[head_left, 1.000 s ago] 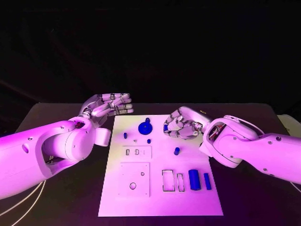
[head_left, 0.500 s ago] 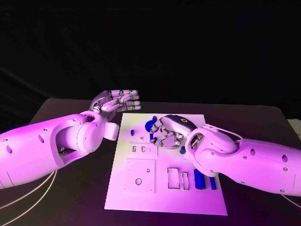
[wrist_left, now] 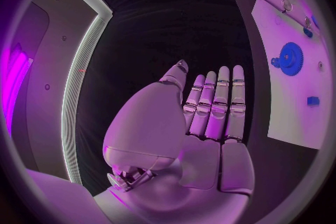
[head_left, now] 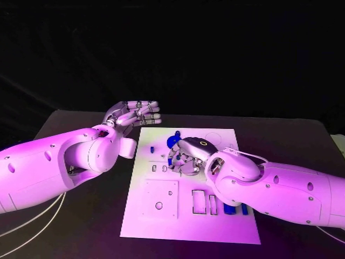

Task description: Assemble the parts on the task board

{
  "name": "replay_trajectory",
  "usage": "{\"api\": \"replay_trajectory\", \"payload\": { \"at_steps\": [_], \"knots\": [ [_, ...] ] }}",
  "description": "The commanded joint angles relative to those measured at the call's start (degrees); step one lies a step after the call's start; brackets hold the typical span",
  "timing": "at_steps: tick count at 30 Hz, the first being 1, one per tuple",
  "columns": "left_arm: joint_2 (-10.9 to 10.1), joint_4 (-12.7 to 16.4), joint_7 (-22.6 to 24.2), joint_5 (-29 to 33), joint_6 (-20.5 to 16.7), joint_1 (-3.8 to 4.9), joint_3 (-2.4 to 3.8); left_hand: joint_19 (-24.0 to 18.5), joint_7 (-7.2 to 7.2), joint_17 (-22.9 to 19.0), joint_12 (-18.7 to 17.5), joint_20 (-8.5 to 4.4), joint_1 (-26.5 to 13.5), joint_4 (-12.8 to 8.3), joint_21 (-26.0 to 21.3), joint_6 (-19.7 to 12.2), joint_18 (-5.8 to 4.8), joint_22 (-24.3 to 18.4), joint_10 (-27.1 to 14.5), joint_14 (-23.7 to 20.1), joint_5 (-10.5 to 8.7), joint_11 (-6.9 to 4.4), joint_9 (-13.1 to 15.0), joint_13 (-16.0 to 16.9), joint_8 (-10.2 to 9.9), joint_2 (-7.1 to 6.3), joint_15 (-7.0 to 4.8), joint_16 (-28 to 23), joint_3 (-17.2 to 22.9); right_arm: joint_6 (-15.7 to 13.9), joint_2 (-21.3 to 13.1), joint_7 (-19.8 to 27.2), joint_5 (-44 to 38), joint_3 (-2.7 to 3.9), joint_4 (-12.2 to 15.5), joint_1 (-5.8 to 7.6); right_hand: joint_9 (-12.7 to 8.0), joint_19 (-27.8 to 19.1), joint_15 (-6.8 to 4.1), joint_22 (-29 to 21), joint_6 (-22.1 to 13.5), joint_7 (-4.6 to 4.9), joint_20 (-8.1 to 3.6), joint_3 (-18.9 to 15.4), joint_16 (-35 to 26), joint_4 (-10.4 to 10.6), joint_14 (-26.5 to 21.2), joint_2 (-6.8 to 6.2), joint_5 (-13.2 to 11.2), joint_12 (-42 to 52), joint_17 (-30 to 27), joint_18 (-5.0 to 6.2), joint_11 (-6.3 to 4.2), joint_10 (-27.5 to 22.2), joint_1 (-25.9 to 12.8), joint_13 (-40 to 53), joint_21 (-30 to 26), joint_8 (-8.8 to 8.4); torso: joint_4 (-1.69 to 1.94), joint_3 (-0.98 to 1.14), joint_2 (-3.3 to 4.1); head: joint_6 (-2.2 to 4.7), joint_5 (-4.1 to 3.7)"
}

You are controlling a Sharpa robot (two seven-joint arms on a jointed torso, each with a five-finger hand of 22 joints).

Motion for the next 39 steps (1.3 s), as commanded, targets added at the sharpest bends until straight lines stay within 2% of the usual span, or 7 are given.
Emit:
{"api": "replay_trajectory", "payload": {
  "at_steps": [1,28,39],
  "knots": [
    [0.02,0.13,0.20,0.02,1.00,0.00,0.02,-0.51,0.05,0.10,-0.20,-0.06,-0.10,-0.34,-0.38,0.10,0.14,-0.06,-0.12,-0.44,0.05,0.01,0.06,-0.02,-0.30,0.24,-0.12,-0.40,-0.08,2.22,0.37,-1.34,-2.56,-0.02,-0.19,-0.15,2.08,3.82,-0.24,12.57,-0.02,-0.47,-0.25,0.07,0.06,0.36,5.81,0.58,0.10,-0.20,13.95,-0.85,0.22,0.10,0.02,7.94,-0.25,1.03,0.06,0.04,0.05,-0.13,-0.11],
    [-0.40,0.50,0.24,0.02,1.14,0.00,0.02,-0.63,0.10,0.11,-0.20,-0.01,-0.41,-0.17,-0.42,0.11,0.12,-0.11,-0.15,-0.65,0.02,0.06,0.06,-0.02,-0.34,0.29,-0.05,-0.55,-0.17,4.67,1.73,-2.63,-5.44,-0.19,-1.55,-0.84,2.16,3.78,-0.21,12.54,-0.08,-0.44,-0.22,-0.08,0.02,0.52,5.79,0.41,-0.09,-0.22,13.86,-0.84,0.25,0.08,-0.33,7.93,-0.29,1.05,0.01,0.04,0.06,-0.56,0.17],
    [-0.43,0.49,0.18,0.02,1.16,0.00,0.02,-0.63,0.10,0.11,-0.20,-0.01,-0.41,-0.17,-0.42,0.11,0.12,-0.11,-0.15,-0.65,0.02,0.06,0.06,-0.02,-0.34,0.29,-0.05,-0.55,-0.17,5.40,1.81,-3.05,-6.71,-0.20,-1.36,-1.11,2.23,3.40,-0.17,12.14,-0.50,-0.33,-0.18,-0.25,-0.17,0.18,5.69,-0.39,-0.53,-0.61,13.46,-0.69,0.32,-0.35,-0.34,7.50,-0.73,0.91,0.01,0.07,0.08,-0.56,0.11]
  ]
}}
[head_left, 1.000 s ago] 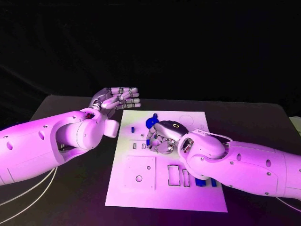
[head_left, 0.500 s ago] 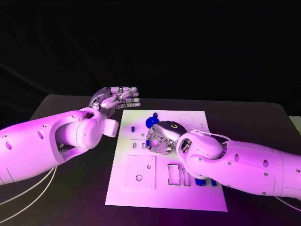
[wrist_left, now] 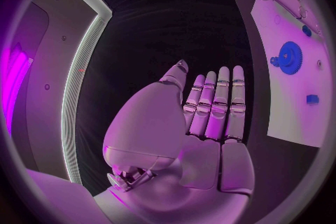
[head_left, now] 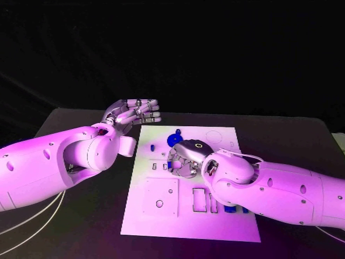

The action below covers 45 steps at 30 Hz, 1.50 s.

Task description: Assemble the parts on the task board

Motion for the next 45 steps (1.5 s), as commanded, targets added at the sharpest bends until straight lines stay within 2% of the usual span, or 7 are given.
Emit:
{"api": "replay_trajectory", "payload": {
  "at_steps": [1,6,12,22,39,41,45],
  "knots": [
    [0.04,0.14,0.22,0.02,1.14,0.01,0.03,-0.34,0.11,0.09,-0.20,0.08,-0.49,-0.13,-0.21,0.11,0.11,-0.07,-0.16,-0.28,0.02,0.07,0.06,-0.02,-0.36,0.30,-0.03,-0.35,-0.20,1.78,0.00,-0.96,-1.69,-0.13,0.00,-0.23,2.22,3.37,-0.15,12.09,-0.41,-0.09,-0.17,-0.22,-0.18,-0.14,5.69,-0.36,-0.27,-0.45,13.46,-0.68,0.36,-0.45,0.06,7.41,-0.26,0.21,0.03,0.01,0.02,0.00,-0.05],
    [0.03,0.09,0.22,0.02,1.29,0.01,0.03,-0.36,0.11,0.10,-0.21,0.08,-0.51,-0.12,-0.21,0.11,0.11,-0.08,-0.17,-0.30,0.02,0.07,0.05,-0.02,-0.37,0.30,-0.02,-0.36,-0.21,2.32,-0.02,-1.25,-2.12,-0.13,0.08,-0.24,2.21,3.17,0.05,11.88,-1.01,0.24,-0.03,-0.45,-0.26,-0.49,5.64,-1.11,-1.69,-0.92,13.28,-0.61,0.63,-0.98,0.09,6.90,-0.51,-0.08,0.01,0.02,0.00,-0.03,-0.03],
    [0.03,0.06,0.18,0.02,1.36,0.01,0.03,-0.36,0.11,0.10,-0.21,0.08,-0.51,-0.12,-0.21,0.11,0.11,-0.08,-0.17,-0.30,0.02,0.07,0.05,-0.02,-0.37,0.30,-0.02,-0.36,-0.21,2.43,0.07,-1.37,-2.47,-0.13,0.23,-0.26,2.20,3.10,0.17,11.82,-1.29,0.40,0.05,-0.60,-0.29,-0.51,5.63,-1.40,-2.05,-1.11,13.24,-0.59,0.77,-1.19,-0.07,6.70,-0.60,-0.22,-0.02,0.03,0.03,-0.12,-0.01],
    [0.03,0.00,0.11,0.02,1.37,0.01,0.03,-0.36,0.11,0.10,-0.21,0.08,-0.51,-0.12,-0.21,0.11,0.11,-0.08,-0.17,-0.30,0.02,0.07,0.05,-0.02,-0.37,0.30,-0.02,-0.36,-0.21,1.70,0.24,-2.03,-3.32,-0.13,0.38,-0.28,2.18,2.79,0.40,11.50,-1.89,0.70,0.26,-1.06,-0.46,-0.32,5.54,-2.02,-2.57,-1.56,12.89,-0.48,1.05,-1.71,-0.68,6.21,-0.98,-0.50,0.04,0.02,0.05,-0.10,-0.03],
    [0.07,-0.14,0.07,0.02,1.41,0.00,0.03,-0.43,0.12,0.12,-0.23,0.10,-0.55,-0.15,-0.24,0.07,0.10,-0.10,-0.23,-0.37,0.02,0.09,0.05,-0.03,-0.41,0.24,0.00,-0.40,-0.25,-0.54,0.38,-2.73,-4.41,-0.12,0.74,-0.32,1.76,1.93,1.33,10.59,-4.90,1.94,1.07,-2.46,-0.97,0.56,5.28,-3.60,-3.81,-3.51,11.89,-0.16,2.16,-3.98,-2.14,4.07,-2.13,-1.99,0.03,0.01,0.03,0.15,-0.06],
    [0.07,-0.15,0.06,0.02,1.43,0.00,0.03,-0.43,0.12,0.12,-0.23,0.10,-0.55,-0.15,-0.24,0.07,0.10,-0.10,-0.23,-0.37,0.02,0.09,0.05,-0.03,-0.41,0.24,0.00,-0.40,-0.25,-1.08,0.29,-2.77,-4.48,-0.12,0.92,-0.33,1.77,1.84,1.44,10.50,-5.18,2.03,1.21,-2.83,-1.01,0.83,5.26,-3.82,-4.58,-3.75,11.81,-0.12,2.27,-4.29,-2.44,3.80,-2.25,-2.05,0.03,0.01,0.04,0.16,-0.06],
    [0.07,-0.21,-0.10,0.01,1.36,0.00,0.03,-0.44,0.12,0.12,-0.23,0.10,-0.55,-0.15,-0.24,0.06,0.10,-0.11,-0.23,-0.38,0.02,0.09,0.05,-0.03,-0.42,0.24,0.00,-0.40,-0.26,-2.87,-0.25,-2.71,-4.62,-0.12,1.80,-0.39,1.85,1.73,1.66,10.38,-6.07,2.17,1.47,-4.46,-1.10,1.97,5.23,-4.58,-8.14,-4.41,11.68,-0.06,2.51,-5.15,-3.44,2.99,-2.48,-2.16,0.06,0.05,0.08,0.26,-0.15]
  ]
}}
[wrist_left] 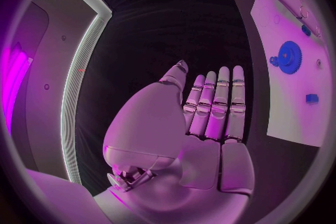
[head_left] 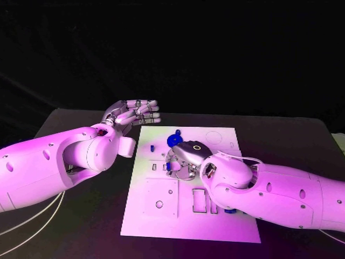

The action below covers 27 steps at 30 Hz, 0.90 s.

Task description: Assemble the parts on the task board

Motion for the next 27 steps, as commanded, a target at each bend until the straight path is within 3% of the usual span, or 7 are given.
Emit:
{"api": "replay_trajectory", "payload": {
  "at_steps": [1,12,16,20,22,24,27],
  "knots": [
    [0.04,-0.04,-0.09,-0.03,0.99,0.01,0.03,-0.46,0.06,0.10,-0.21,0.11,-0.32,-0.17,-0.25,0.08,0.10,-0.07,-0.21,-0.38,0.02,0.07,0.05,-0.03,-0.20,-0.01,0.00,-0.25,-0.26,-2.94,-0.53,-0.38,-1.14,0.01,0.93,-0.09,0.08,1.40,0.45,10.28,-0.96,0.08,0.50,-1.44,-0.37,0.74,5.20,-0.83,-1.45,-0.60,11.60,-0.02,0.10,-0.71,-0.62,2.65,-0.43,-0.14,-0.01,0.03,0.02,0.11,-0.11],
    [-0.24,-0.72,-4.32,-4.69,2.98,-0.01,0.02,1.71,-1.07,1.55,0.83,-0.65,-1.00,-0.13,1.40,1.86,0.37,0.45,2.81,4.00,0.04,-1.21,0.29,0.33,0.31,-0.25,-1.54,1.68,-0.67,-9.72,-5.60,2.45,0.90,0.49,6.02,0.20,0.40,0.52,0.76,9.33,-3.09,0.47,0.80,-8.67,-1.02,4.76,4.91,-0.97,-0.76,-1.11,10.50,0.35,0.42,-1.65,1.18,1.74,-1.86,0.48,-0.04,0.05,-0.12,0.28,-0.14],
    [-0.49,-1.40,-9.49,-11.24,7.66,-0.02,0.02,8.73,-3.38,4.30,2.24,-3.90,-1.64,0.81,6.76,6.40,0.40,2.81,8.71,12.00,0.02,-4.11,0.76,0.78,1.85,-0.23,-4.58,5.86,-0.61,-13.53,-9.77,8.11,8.36,0.97,8.26,1.81,0.85,-0.03,0.45,8.72,-1.42,-0.03,0.64,-7.97,-1.47,4.53,4.71,0.62,1.54,-1.05,9.73,0.58,0.02,-1.47,3.26,1.76,-2.69,1.76,-0.01,0.02,-0.32,0.44,-0.17],
    [-0.76,-1.65,-15.80,-18.21,12.09,0.00,0.02,14.35,-5.20,8.35,4.63,-7.32,-2.86,2.63,12.25,10.02,0.40,5.54,15.85,20.87,-0.03,-6.32,1.20,1.95,2.87,-0.57,-7.64,11.56,-1.15,-13.11,-13.91,12.76,18.01,1.19,9.02,4.48,1.05,-0.32,0.15,8.38,-0.51,-0.36,0.36,-7.63,-1.68,4.53,4.63,1.68,2.72,-1.55,9.41,0.71,-0.32,-1.85,3.96,1.20,-3.20,2.44,-0.13,0.04,-0.82,0.33,-0.10],
    [-0.92,-1.47,-19.66,-21.99,13.83,0.02,0.02,18.46,-6.07,15.70,6.63,-9.38,-3.44,3.44,16.87,10.90,0.39,8.00,19.43,26.83,-0.14,-7.99,1.39,3.29,2.98,-1.22,-9.21,21.72,-1.96,-12.68,-16.18,13.96,21.95,1.25,9.38,5.82,1.08,-0.40,0.07,8.30,-0.36,-0.44,0.27,-7.55,-1.71,4.53,4.63,1.99,3.38,-1.64,9.39,0.74,-0.40,-1.88,4.12,1.11,-3.34,2.60,-0.19,0.08,-1.09,0.31,-0.01],
    [-1.09,-1.16,-24.26,-26.04,15.36,0.07,0.03,19.82,-6.52,41.17,9.26,-11.77,-4.18,5.34,23.48,11.60,0.07,12.11,20.89,27.30,0.01,-8.91,1.87,6.21,3.00,-1.17,-10.14,49.14,-3.18,-12.49,-18.42,14.34,24.77,1.29,9.68,7.06,1.14,-0.46,-0.01,8.22,-0.15,-0.52,0.19,-7.76,-1.83,4.81,4.59,2.11,3.80,-1.71,9.19,0.76,-0.46,-1.87,3.77,1.04,-3.48,2.80,-0.25,0.16,-1.36,0.21,0.20],
    [-1.22,-0.81,-31.29,-32.35,16.80,0.24,0.03,17.93,-7.99,55.22,15.58,-12.78,-5.11,8.06,30.28,12.80,0.04,16.83,21.84,26.18,0.06,-9.78,3.39,12.61,3.81,-0.44,-10.96,63.12,-4.48,-12.35,-20.71,14.23,27.63,1.31,9.56,8.43,1.19,-0.62,-0.07,8.04,-0.05,-0.59,0.12,-8.16,-1.99,5.21,4.53,2.11,3.85,-1.73,8.94,0.83,-0.52,-1.82,3.22,1.00,-3.75,2.95,-0.33,0.31,-1.72,0.01,0.32]
  ]
}}
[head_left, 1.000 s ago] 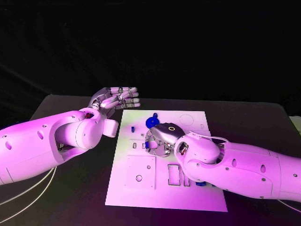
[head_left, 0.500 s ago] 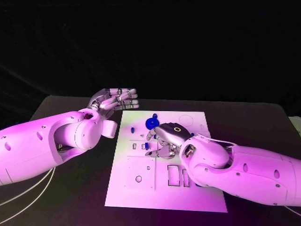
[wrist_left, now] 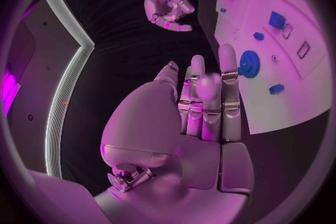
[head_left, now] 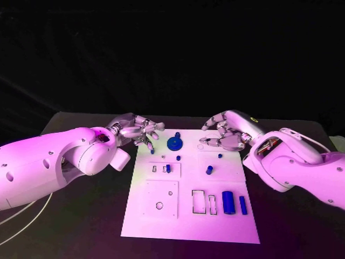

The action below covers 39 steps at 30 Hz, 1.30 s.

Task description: Assemble the parts on the task board

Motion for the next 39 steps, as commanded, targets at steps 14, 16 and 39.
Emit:
{"api": "replay_trajectory", "payload": {
  "at_steps": [14,16,39],
  "knots": [
    [4.06,-0.89,-34.32,-31.80,15.32,1.81,-0.31,0.82,-2.92,16.71,31.11,-1.70,-11.02,2.68,26.80,0.39,-2.69,29.73,-4.81,1.67,0.02,-2.09,14.58,32.53,8.20,3.18,-2.44,15.83,-10.20,-0.12,-4.06,1.27,11.60,0.00,-2.94,2.37,0.12,-0.88,-0.56,7.47,0.44,-0.08,-0.17,-0.90,-0.95,0.82,4.29,0.01,0.93,-0.47,7.99,1.02,-0.49,-0.07,-1.17,0.72,-1.19,0.43,0.23,0.58,-1.53,-1.26,0.49],
    [5.14,-1.45,-35.27,-33.19,16.33,2.45,-1.03,0.93,-3.05,16.77,33.02,-1.72,-11.30,2.77,27.64,-0.33,-2.82,30.82,-4.80,1.69,0.04,-2.23,16.70,34.43,9.34,3.52,-2.53,15.80,-10.71,0.07,-4.11,1.03,11.56,0.00,-3.21,2.40,0.12,-0.91,-0.57,7.44,0.42,-0.08,-0.17,-0.94,-0.97,0.83,4.28,0.00,0.97,-0.47,7.95,1.03,-0.50,-0.07,-1.18,0.71,-1.24,0.43,0.20,0.59,-1.56,-1.35,0.55],
    [13.74,-7.70,-37.60,-35.80,20.89,5.48,-4.14,0.46,-3.03,16.26,33.91,-1.61,-11.45,2.67,28.82,-3.00,-2.94,32.20,-6.31,1.42,0.03,-2.18,22.83,35.41,11.98,4.83,-2.46,15.01,-12.04,1.32,-4.34,-0.47,10.98,0.00,-3.89,2.47,0.12,-1.22,-0.61,7.08,0.15,-0.08,-0.23,-1.38,-1.33,1.05,4.14,-0.11,1.83,-0.63,7.42,1.16,-0.52,-0.18,-1.24,0.52,-1.78,0.46,0.20,0.64,-1.47,-2.42,0.60]
  ]
}}
